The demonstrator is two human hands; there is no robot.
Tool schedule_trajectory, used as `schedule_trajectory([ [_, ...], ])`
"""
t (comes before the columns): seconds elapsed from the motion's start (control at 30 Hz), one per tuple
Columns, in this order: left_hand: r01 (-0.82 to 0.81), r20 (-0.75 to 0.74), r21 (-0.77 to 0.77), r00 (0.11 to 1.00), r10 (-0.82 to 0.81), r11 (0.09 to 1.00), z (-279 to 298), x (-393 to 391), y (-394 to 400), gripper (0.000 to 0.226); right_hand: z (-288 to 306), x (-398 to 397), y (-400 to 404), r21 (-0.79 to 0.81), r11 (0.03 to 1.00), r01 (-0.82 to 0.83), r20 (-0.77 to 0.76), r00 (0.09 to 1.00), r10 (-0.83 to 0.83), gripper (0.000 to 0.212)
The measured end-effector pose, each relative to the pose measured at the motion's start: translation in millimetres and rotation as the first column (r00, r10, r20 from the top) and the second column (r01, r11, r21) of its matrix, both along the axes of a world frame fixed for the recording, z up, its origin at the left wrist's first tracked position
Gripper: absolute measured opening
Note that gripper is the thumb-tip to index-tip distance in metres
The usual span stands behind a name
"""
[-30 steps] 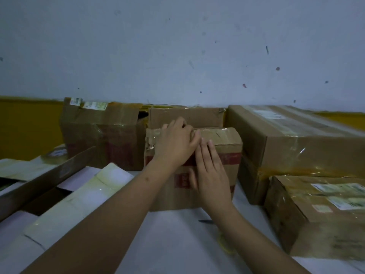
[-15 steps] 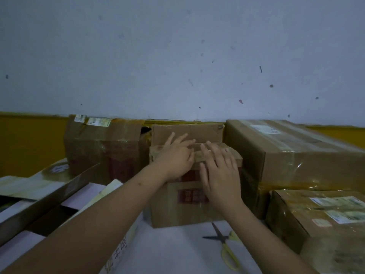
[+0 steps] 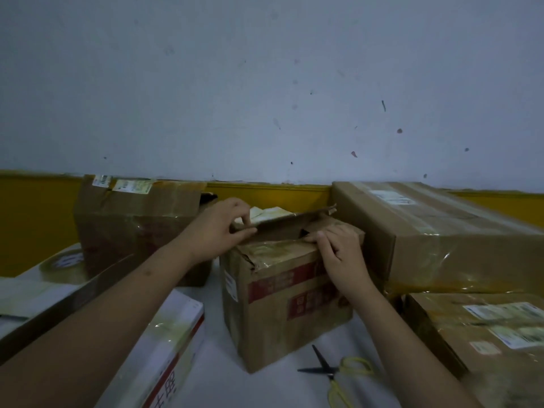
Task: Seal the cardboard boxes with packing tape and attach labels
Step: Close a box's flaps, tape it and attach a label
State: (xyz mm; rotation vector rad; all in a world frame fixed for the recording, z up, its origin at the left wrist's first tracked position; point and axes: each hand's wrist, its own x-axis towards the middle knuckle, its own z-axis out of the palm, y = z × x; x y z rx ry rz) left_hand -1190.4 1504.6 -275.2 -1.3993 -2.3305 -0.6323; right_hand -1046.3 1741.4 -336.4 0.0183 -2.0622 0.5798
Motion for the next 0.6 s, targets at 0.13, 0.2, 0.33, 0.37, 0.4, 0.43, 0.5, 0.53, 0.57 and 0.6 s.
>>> schedule_trajectory([
  [0.13, 0.1, 0.457, 0.077, 0.881, -0.124, 0.992, -10, 14, -2, 0.052, 3, -6, -4, -0.073, 0.992, 0.099, 0.078, 0.993, -0.093, 0.027],
  [0.2, 0.075, 0.588, 0.153, 0.794, -0.152, 0.985, -13, 13, -2, 0.064, 6, -4, -11, -0.114, 0.981, 0.16, 0.182, 0.974, -0.137, 0.034],
  [0.33, 0.071, 0.566, 0.053, 0.82, -0.088, 0.996, -18, 16, -6, 0.018, 15, -3, -18, -0.146, 0.965, 0.218, 0.36, 0.92, -0.154, 0.054],
  [0.37, 0.075, 0.566, 0.024, 0.821, -0.075, 0.997, -16, 20, -8, 0.014, 17, -4, -18, -0.143, 0.964, 0.226, 0.414, 0.898, -0.149, 0.06],
  [0.4, 0.088, 0.568, 0.001, 0.82, -0.073, 0.996, -13, 25, -11, 0.013, 20, -7, -18, -0.13, 0.963, 0.235, 0.474, 0.868, -0.147, 0.062],
  [0.43, 0.108, 0.565, -0.026, 0.822, -0.075, 0.994, -9, 32, -14, 0.018, 23, -9, -18, -0.114, 0.964, 0.239, 0.532, 0.835, -0.144, 0.06],
  [0.5, 0.144, 0.51, -0.097, 0.857, -0.075, 0.985, -2, 44, -17, 0.037, 32, -14, -16, -0.13, 0.968, 0.213, 0.625, 0.776, -0.087, 0.059],
  [0.53, 0.158, 0.477, -0.146, 0.876, -0.07, 0.977, 2, 50, -17, 0.043, 38, -17, -15, -0.145, 0.97, 0.193, 0.665, 0.745, -0.049, 0.059],
  [0.57, 0.172, 0.458, -0.194, 0.887, -0.066, 0.966, 5, 57, -16, 0.046, 42, -21, -14, -0.135, 0.975, 0.178, 0.704, 0.709, -0.032, 0.062],
  [0.6, 0.182, 0.458, -0.235, 0.887, -0.056, 0.955, 6, 64, -13, 0.048, 47, -26, -13, -0.09, 0.983, 0.162, 0.74, 0.671, -0.043, 0.064],
])
